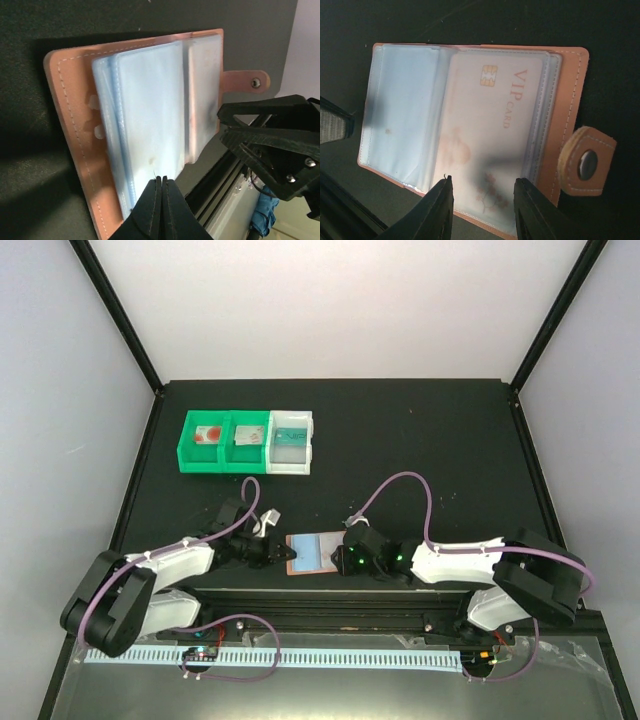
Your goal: Take the credit cards out of the card holder
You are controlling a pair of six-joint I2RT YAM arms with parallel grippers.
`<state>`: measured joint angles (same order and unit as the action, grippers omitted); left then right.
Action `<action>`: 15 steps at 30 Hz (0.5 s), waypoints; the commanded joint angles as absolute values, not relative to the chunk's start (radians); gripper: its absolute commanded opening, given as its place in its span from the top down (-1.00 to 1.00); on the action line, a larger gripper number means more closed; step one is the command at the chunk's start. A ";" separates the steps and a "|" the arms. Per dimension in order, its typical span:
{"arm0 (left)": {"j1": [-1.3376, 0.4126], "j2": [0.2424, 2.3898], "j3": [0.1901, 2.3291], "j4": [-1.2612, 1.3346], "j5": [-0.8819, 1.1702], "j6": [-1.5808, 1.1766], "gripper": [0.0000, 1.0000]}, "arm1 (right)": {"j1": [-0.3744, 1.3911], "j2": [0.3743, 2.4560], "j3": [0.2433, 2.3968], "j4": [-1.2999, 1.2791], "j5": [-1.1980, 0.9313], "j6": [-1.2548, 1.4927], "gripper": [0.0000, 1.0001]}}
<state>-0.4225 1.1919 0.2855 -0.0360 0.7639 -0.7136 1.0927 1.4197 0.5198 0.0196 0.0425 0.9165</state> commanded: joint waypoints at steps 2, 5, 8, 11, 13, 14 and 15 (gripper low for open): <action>-0.432 1.247 0.270 0.038 0.747 -0.683 0.97 | 1.085 1.427 0.517 0.042 0.052 0.929 0.31; -0.434 1.272 0.267 0.032 0.734 -0.672 0.97 | 1.086 1.431 0.511 0.048 0.052 0.934 0.29; -0.434 1.305 0.265 0.039 0.735 -0.672 0.97 | 1.085 1.431 0.509 0.048 0.059 0.938 0.26; -0.436 1.317 0.264 0.044 0.736 -0.670 0.97 | 1.086 1.430 0.517 0.029 0.081 0.945 0.22; -0.435 1.316 0.266 0.036 0.735 -0.665 0.97 | 1.086 1.433 0.525 -0.002 0.111 0.956 0.20; -0.437 1.314 0.267 0.034 0.735 -0.663 0.97 | 1.085 1.436 0.529 -0.008 0.116 0.954 0.20; -0.437 1.310 0.266 0.031 0.732 -0.663 0.97 | 1.085 1.439 0.529 -0.007 0.113 0.952 0.20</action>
<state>-0.4278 1.3048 0.2699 0.0177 0.7490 -0.6899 1.0912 1.4223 0.5190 0.0143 0.0650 0.9367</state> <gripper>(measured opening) 0.020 0.401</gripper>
